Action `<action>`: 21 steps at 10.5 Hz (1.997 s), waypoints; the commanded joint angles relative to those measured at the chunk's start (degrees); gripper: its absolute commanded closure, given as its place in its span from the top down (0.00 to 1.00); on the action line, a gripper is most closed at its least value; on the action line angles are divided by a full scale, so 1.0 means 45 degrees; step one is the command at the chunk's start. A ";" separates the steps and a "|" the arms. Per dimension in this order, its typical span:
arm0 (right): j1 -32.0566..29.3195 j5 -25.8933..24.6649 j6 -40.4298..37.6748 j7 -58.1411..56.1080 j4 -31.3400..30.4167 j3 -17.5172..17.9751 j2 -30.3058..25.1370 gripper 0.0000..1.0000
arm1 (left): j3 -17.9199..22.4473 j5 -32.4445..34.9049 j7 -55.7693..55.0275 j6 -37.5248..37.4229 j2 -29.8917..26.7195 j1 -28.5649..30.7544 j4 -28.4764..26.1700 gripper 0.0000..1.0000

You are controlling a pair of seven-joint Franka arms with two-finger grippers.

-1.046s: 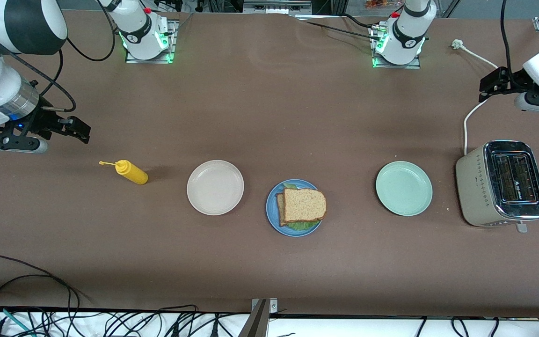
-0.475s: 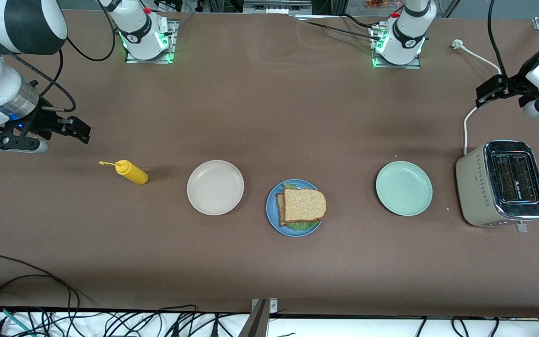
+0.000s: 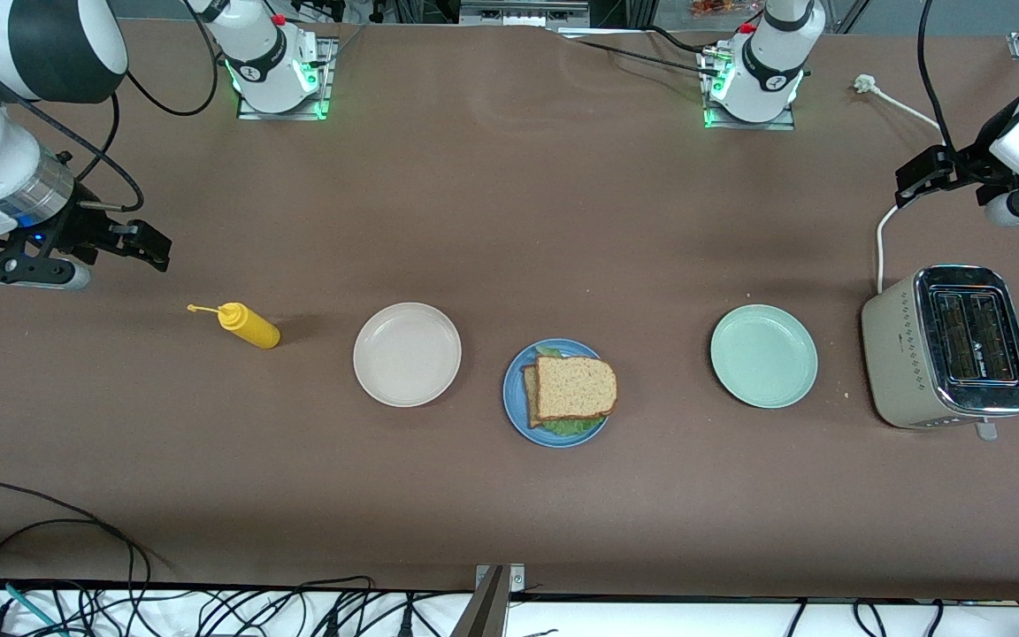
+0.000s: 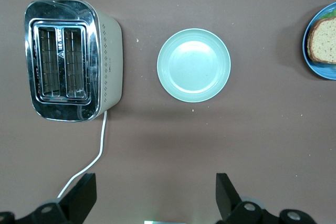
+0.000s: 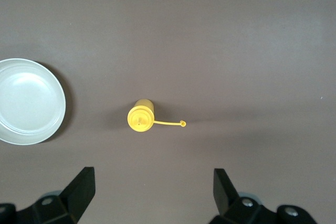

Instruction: Make sandwich in blue plate with both arms

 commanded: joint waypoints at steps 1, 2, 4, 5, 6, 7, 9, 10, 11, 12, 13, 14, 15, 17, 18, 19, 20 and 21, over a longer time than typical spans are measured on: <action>-0.0176 0.0180 0.0073 0.0238 -0.0104 0.0243 -0.0216 1.00 | 0.0252 -0.0062 -0.0270 -0.0129 0.0170 -0.0291 0.0409 1.00; -0.0176 0.0180 0.0093 0.0239 -0.0046 0.0243 -0.0216 1.00 | 0.0232 -0.0062 -0.0291 -0.0130 0.0190 -0.0290 0.0583 1.00; -0.0176 0.0160 -0.0062 -0.0151 0.0169 0.0243 -0.0177 1.00 | 0.0232 -0.0062 -0.0271 -0.0149 0.0190 -0.0271 0.0585 1.00; -0.0176 0.0121 -0.0063 -0.0191 0.0208 0.0243 -0.0177 1.00 | 0.0251 -0.0062 -0.0252 -0.0149 0.0190 -0.0213 0.0585 1.00; -0.0156 0.0121 -0.0083 -0.0172 0.0479 0.0263 -0.0119 1.00 | 0.0271 -0.0062 -0.0174 -0.0149 0.0190 -0.0174 0.0585 1.00; -0.0156 0.0140 -0.0083 -0.0055 0.0540 0.0263 -0.0099 1.00 | 0.0271 -0.0062 -0.0174 -0.0130 0.0190 -0.0173 0.0604 1.00; -0.0156 0.0179 -0.0064 0.0255 0.0794 0.0244 -0.0060 1.00 | 0.0310 -0.0101 -0.0427 -0.0130 0.0190 -0.0174 0.0682 1.00; -0.0156 0.0180 -0.0063 0.0684 0.0794 0.0243 -0.0040 1.00 | 0.0349 -0.0082 -0.0428 -0.0149 0.0190 -0.0038 0.1205 1.00; -0.0156 0.0199 -0.0044 0.0843 0.0794 0.0243 -0.0040 1.00 | 0.0330 -0.0062 -0.0408 -0.0130 0.0209 0.0080 0.1307 1.00; -0.0156 0.0180 -0.0044 0.0863 0.0794 0.0243 -0.0040 1.00 | 0.0330 -0.0062 -0.0408 -0.0130 0.0306 0.0100 0.1443 1.00; -0.0156 0.0180 -0.0024 0.0844 0.0794 0.0243 -0.0001 1.00 | 0.0330 -0.0101 -0.0408 -0.0110 0.0307 0.0139 0.1464 1.00; -0.0156 0.0180 0.0014 0.0728 0.0794 0.0243 0.0038 1.00 | 0.0272 -0.0062 -0.0408 -0.0110 0.0423 0.0081 0.1464 1.00; -0.0156 0.0180 -0.0005 0.0650 0.0814 0.0243 0.0057 1.00 | 0.0252 -0.0081 -0.0427 -0.0110 0.0463 0.0042 0.1483 1.00; -0.0156 0.0180 -0.0024 0.0552 0.0891 0.0224 0.0077 1.00 | 0.0232 -0.0062 -0.0408 -0.0130 0.0463 0.0003 0.1483 1.00; -0.0156 0.0180 -0.0044 0.0551 0.0911 0.0224 0.0135 1.00 | 0.0213 -0.0062 -0.0427 -0.0130 0.0463 -0.0017 0.1483 1.00; -0.0156 0.0180 -0.0063 0.0551 0.0950 0.0224 0.0136 1.00 | 0.0213 -0.0043 -0.0408 -0.0130 0.0463 0.0002 0.1483 1.00; -0.0156 0.0199 -0.0063 0.0532 0.0950 0.0224 0.0136 1.00 | 0.0232 -0.0062 -0.0408 -0.0130 0.0463 0.0022 0.1483 1.00; -0.0156 0.0180 -0.0063 0.0435 0.0970 0.0224 0.0136 1.00 | 0.0193 -0.0062 -0.0447 -0.0130 0.0463 -0.0017 0.1483 1.00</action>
